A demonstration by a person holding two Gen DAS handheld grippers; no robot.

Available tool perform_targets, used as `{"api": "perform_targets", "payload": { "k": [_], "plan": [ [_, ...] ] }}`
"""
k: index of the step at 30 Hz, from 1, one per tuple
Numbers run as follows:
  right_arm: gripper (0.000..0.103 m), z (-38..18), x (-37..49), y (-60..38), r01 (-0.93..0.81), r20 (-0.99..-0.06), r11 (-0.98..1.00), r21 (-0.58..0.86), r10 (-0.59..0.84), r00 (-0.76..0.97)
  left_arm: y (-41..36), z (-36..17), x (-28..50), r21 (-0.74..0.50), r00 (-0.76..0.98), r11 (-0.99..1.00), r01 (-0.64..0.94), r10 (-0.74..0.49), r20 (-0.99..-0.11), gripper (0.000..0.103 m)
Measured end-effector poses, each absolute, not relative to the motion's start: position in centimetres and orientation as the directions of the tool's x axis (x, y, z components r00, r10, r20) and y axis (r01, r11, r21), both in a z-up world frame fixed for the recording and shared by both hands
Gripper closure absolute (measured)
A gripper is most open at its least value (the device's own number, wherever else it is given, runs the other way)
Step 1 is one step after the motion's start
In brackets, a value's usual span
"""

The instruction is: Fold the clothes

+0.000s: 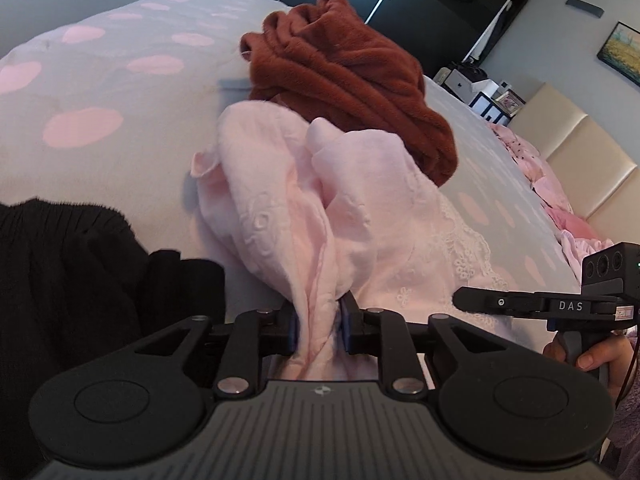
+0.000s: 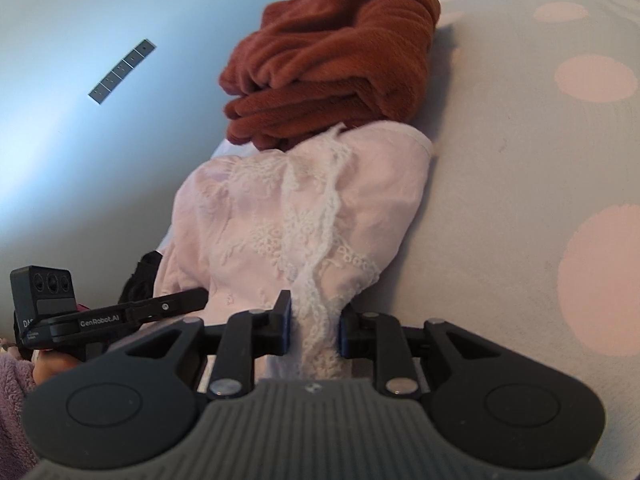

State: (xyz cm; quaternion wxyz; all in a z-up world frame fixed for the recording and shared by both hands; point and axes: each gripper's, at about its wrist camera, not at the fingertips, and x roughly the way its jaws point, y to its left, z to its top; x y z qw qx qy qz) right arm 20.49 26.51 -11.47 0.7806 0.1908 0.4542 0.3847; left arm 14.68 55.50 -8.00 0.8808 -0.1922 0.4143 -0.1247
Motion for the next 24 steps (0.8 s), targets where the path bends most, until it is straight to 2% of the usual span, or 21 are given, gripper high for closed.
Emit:
{"api": "perform_targets", "payload": {
  "k": [4,9,11,13,15,18,22,24],
  "plan": [
    [0.058,-11.2,20.9,25.6,-0.408,-0.573,0.638,0.653,0.768,0.285,55.5,-7.0,14.1,-0.400,0.636,0.916,0.002,-0.310,-0.707,0.064],
    [0.055,-9.0,20.2,22.8,-0.425,-0.580,0.672,0.607,0.740,0.342,55.5,-3.3,11.7,-0.337,0.680,0.940,-0.057,-0.211,-0.703,0.064],
    [0.056,-7.2,18.9,21.9,-0.478,-0.576,0.699,0.532,0.712,0.402,55.0,-1.6,10.5,-0.306,0.707,0.948,-0.084,-0.160,-0.689,0.064],
    [0.056,-5.7,17.5,21.2,-0.525,-0.562,0.715,0.462,0.694,0.450,54.1,0.1,9.2,-0.257,0.734,0.962,-0.097,-0.105,-0.671,0.065],
    [0.056,-4.4,16.1,20.8,-0.581,-0.528,0.691,0.430,0.714,0.459,52.6,1.2,8.1,-0.218,0.739,0.974,-0.067,-0.098,-0.666,0.075],
    [0.059,-3.4,13.6,21.7,-0.688,-0.500,0.634,0.353,0.749,0.434,49.4,1.3,7.2,-0.138,0.692,0.990,-0.017,-0.088,-0.716,0.076],
    [0.060,-4.5,10.2,24.8,-0.787,-0.540,0.567,0.242,0.753,0.376,48.4,-1.3,6.3,-0.074,0.632,0.994,-0.074,-0.010,-0.775,0.080],
    [0.060,-5.8,8.8,26.3,-0.805,-0.582,0.564,0.186,0.723,0.372,48.9,-3.2,6.2,-0.050,0.596,0.993,-0.105,0.022,-0.803,0.087]
  ]
}}
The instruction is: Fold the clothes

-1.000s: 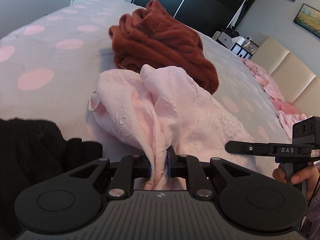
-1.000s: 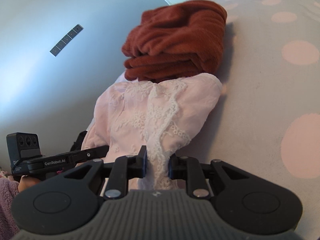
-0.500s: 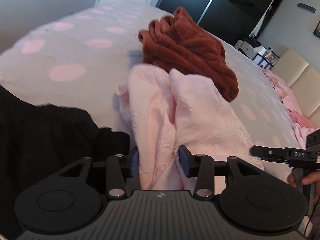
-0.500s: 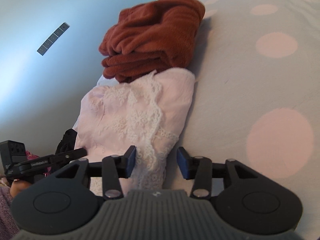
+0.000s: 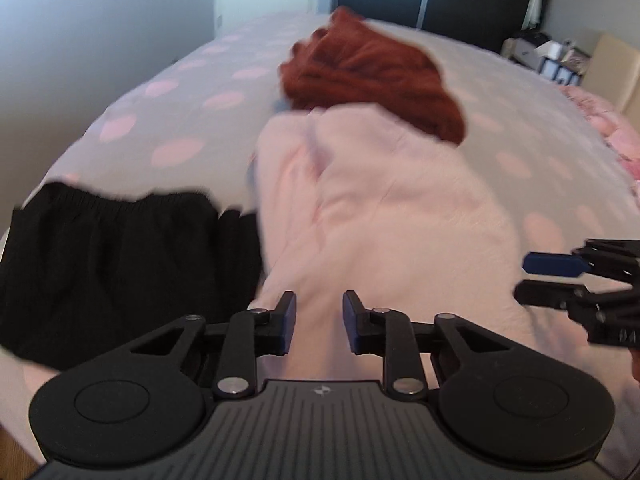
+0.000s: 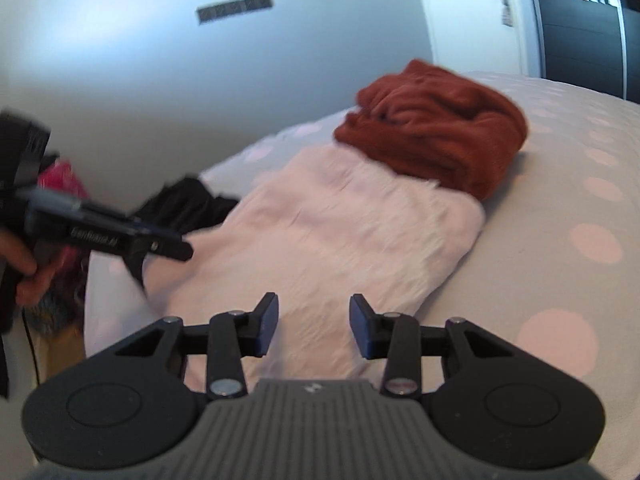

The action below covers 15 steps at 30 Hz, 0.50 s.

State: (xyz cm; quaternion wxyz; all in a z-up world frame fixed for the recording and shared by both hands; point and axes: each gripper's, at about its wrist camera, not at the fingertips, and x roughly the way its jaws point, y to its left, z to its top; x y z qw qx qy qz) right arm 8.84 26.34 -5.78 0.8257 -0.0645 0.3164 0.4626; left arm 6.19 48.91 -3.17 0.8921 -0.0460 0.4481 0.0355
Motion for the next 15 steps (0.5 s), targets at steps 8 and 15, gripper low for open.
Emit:
{"api": "perform_targets", "payload": {
  "k": [8,15],
  "plan": [
    [0.058,-9.2,7.4,28.8,-0.839,-0.625,0.542,0.041,0.670,0.401,50.2,-7.1,5.5,-0.067,0.562,0.986,-0.154,0.032,-0.827,0.087],
    [0.062,-6.4,8.0,26.6,-0.848,-0.577,0.526,0.063,0.713,0.399,49.4,-3.2,5.3,-0.043,0.616,0.989,-0.145,0.056,-0.786,0.087]
  ]
}}
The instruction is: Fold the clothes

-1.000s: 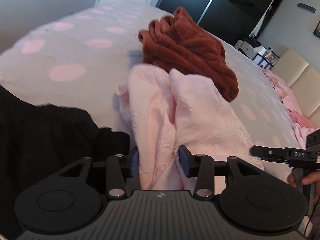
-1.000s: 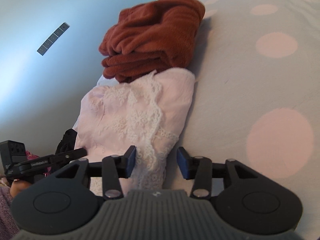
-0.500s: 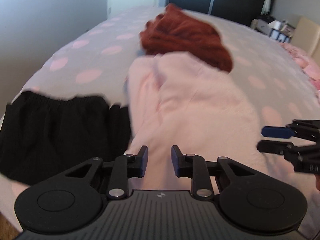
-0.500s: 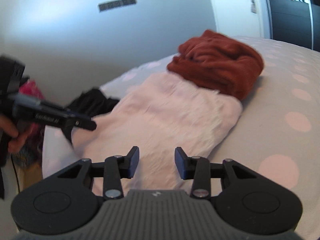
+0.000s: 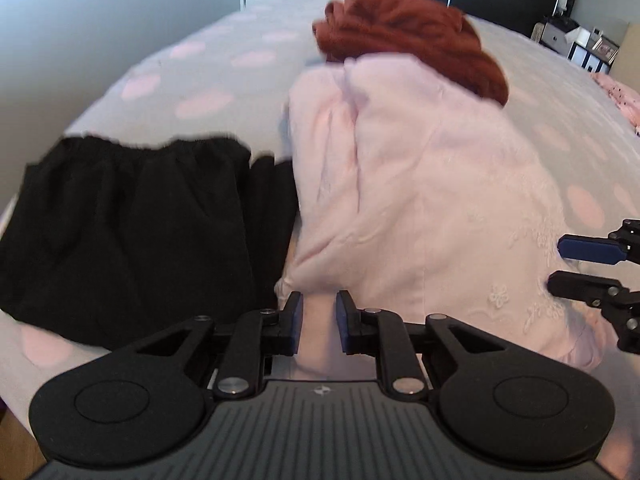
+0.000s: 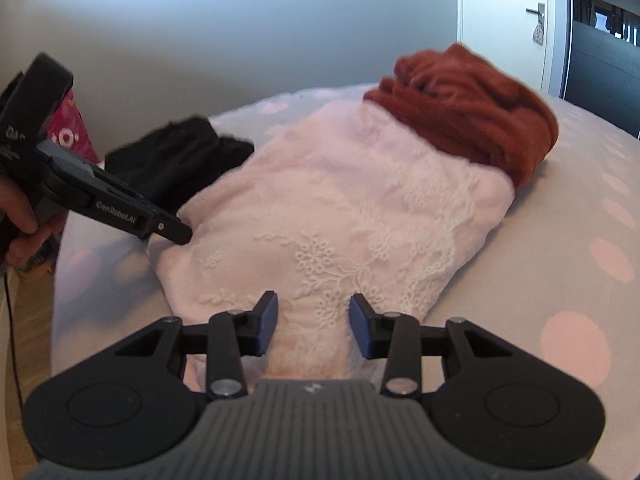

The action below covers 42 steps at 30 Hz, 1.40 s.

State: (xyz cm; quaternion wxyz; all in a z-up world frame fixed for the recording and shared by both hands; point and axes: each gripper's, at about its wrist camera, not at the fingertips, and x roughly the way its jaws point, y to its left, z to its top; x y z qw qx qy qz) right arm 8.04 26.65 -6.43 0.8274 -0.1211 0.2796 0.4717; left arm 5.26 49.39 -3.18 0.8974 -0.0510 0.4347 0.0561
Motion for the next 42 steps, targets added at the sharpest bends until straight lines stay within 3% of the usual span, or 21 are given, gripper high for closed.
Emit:
{"api": "perform_targets", "payload": {
  "k": [4,8,15,23,31,38,40,42],
  "plan": [
    [0.063,-4.0,9.6,25.2,-0.827,-0.516,0.561,0.042,0.721,0.463,48.5,1.1,6.4,-0.090,0.732,0.991,-0.102,0.014,-0.682,0.087],
    [0.064,-3.0,13.4,26.0,-0.789,-0.515,0.613,0.041,0.690,0.508,47.2,2.3,11.0,-0.127,0.785,0.991,-0.050,-0.040,-0.618,0.086],
    [0.066,-5.1,19.0,28.9,-0.770,-0.572,0.638,0.020,0.639,0.515,47.8,-2.2,18.5,-0.138,0.740,0.987,-0.082,-0.033,-0.672,0.086],
    [0.067,-8.7,21.7,30.6,-0.785,-0.616,0.617,0.046,0.636,0.464,49.8,-6.5,19.9,-0.112,0.668,0.985,-0.132,0.005,-0.744,0.087],
    [0.067,-8.9,22.2,30.2,-0.778,-0.610,0.622,0.088,0.651,0.452,49.0,-5.3,19.1,-0.085,0.669,0.984,-0.157,0.043,-0.742,0.087],
    [0.065,-4.3,20.6,26.5,-0.748,-0.600,0.656,0.100,0.639,0.480,44.1,0.5,16.8,-0.060,0.688,0.990,-0.125,0.043,-0.724,0.071],
    [0.059,-2.5,19.7,24.9,-0.740,-0.597,0.666,0.094,0.632,0.493,41.9,2.7,15.8,-0.053,0.705,0.992,-0.117,0.045,-0.707,0.060],
    [0.055,-0.6,18.7,22.8,-0.731,-0.588,0.677,0.086,0.627,0.512,39.5,4.9,14.8,-0.052,0.726,0.993,-0.102,0.039,-0.686,0.055]
  ]
}}
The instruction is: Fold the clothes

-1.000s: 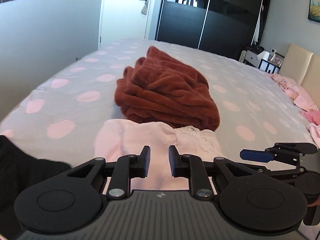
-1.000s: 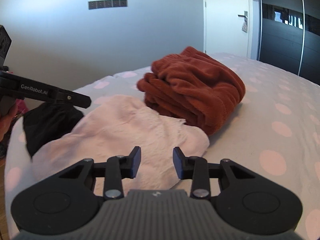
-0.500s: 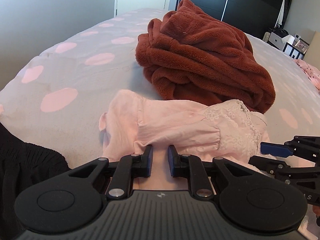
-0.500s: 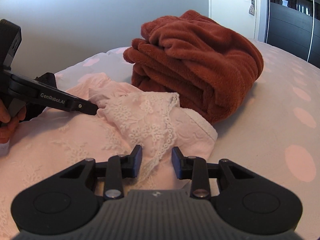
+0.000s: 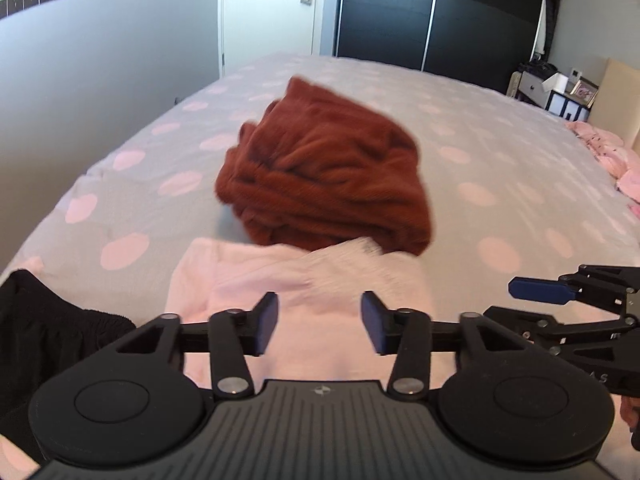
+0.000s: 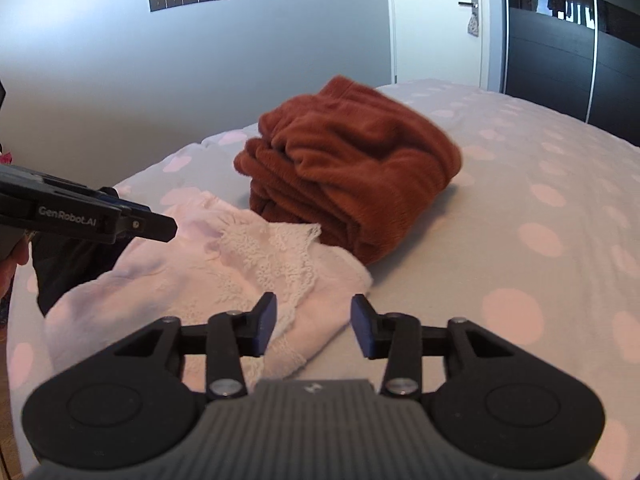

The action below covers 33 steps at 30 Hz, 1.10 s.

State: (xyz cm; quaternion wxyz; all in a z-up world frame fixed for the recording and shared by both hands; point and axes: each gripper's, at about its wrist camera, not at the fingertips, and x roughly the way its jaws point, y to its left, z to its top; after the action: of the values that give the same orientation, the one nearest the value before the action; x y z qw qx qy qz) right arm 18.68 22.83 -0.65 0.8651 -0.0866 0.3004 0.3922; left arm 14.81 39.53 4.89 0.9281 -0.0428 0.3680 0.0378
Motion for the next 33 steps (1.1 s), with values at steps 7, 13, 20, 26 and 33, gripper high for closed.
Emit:
{"api": "perform_targets", "payload": {
  "k": [7,13,20,26,33],
  "plan": [
    [0.030,4.7,14.4,13.3,-0.685,-0.539,0.727,0.055,0.599,0.593,29.1,10.5,11.0,0.048,0.795,0.999,-0.008,0.035,-0.606,0.036],
    [0.014,7.4,9.4,3.2,-0.606,-0.505,0.795,0.005,0.526,0.685,18.3,12.6,6.7,0.138,0.873,0.988,0.064,0.012,-0.487,0.027],
    [0.001,8.2,3.3,-7.9,-0.457,-0.489,0.888,-0.047,0.378,0.786,9.5,12.4,2.9,0.046,0.896,0.997,0.063,-0.036,-0.443,0.023],
    [0.001,6.8,-1.2,-14.4,-0.366,-0.499,0.925,-0.103,0.270,0.824,3.8,10.0,0.1,-0.037,0.885,0.997,0.069,-0.078,-0.458,0.023],
    [0.001,4.3,-4.3,-18.7,-0.239,-0.483,0.970,-0.049,0.186,0.855,-0.2,6.2,-3.1,-0.002,0.876,0.998,0.064,-0.057,-0.478,0.023]
  ]
}}
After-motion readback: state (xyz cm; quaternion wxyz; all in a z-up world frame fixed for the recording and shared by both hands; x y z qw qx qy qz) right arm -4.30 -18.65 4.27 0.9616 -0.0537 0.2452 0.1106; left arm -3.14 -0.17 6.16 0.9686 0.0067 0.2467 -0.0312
